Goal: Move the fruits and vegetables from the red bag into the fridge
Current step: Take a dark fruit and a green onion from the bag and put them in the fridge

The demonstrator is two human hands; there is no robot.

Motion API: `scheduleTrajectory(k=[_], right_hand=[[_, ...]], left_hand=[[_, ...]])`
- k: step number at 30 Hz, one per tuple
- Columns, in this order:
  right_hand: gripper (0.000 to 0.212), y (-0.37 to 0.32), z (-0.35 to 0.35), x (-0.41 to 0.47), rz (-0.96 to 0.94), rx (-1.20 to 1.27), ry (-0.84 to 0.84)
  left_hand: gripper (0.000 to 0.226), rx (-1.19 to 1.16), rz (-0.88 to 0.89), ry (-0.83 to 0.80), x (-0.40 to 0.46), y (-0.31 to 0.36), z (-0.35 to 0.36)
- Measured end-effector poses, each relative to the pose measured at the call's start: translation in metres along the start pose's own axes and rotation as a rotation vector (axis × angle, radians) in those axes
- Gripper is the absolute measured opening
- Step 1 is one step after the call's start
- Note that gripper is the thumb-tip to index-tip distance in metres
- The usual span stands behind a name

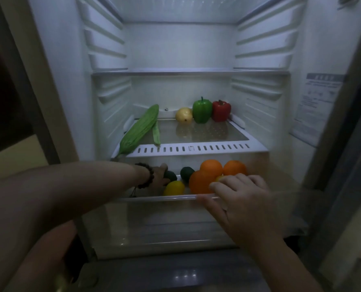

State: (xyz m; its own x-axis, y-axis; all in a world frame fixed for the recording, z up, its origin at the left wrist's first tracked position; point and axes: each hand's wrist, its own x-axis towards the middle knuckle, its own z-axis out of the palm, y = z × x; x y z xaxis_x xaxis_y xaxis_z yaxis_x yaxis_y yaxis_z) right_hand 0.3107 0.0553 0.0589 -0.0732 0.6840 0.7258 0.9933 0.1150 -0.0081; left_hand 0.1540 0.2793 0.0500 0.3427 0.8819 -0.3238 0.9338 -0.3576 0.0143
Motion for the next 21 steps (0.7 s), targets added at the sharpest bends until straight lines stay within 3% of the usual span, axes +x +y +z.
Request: scheduleTrajectory(k=[5, 11, 15, 21], right_hand=[[0.056, -0.001, -0.001, 0.000, 0.001, -0.003, 0.008], [0.057, -0.002, -0.004, -0.001, 0.008, -0.016, -0.001], [0.061, -0.004, -0.005, -0.002, 0.036, -0.071, -0.047], [0.065, -0.013, -0.012, -0.004, 0.100, -0.060, -0.068]], left_hand=[[0.073, 0.103, 0.025, 0.040, -0.010, 0.006, -0.009], [0.070, 0.257, 0.113, -0.020, -0.054, 0.014, -0.036], [0.058, 0.111, 0.250, -0.071, -0.093, 0.024, -0.048], [0.057, -0.040, 0.408, 0.107, -0.131, 0.038, -0.053]])
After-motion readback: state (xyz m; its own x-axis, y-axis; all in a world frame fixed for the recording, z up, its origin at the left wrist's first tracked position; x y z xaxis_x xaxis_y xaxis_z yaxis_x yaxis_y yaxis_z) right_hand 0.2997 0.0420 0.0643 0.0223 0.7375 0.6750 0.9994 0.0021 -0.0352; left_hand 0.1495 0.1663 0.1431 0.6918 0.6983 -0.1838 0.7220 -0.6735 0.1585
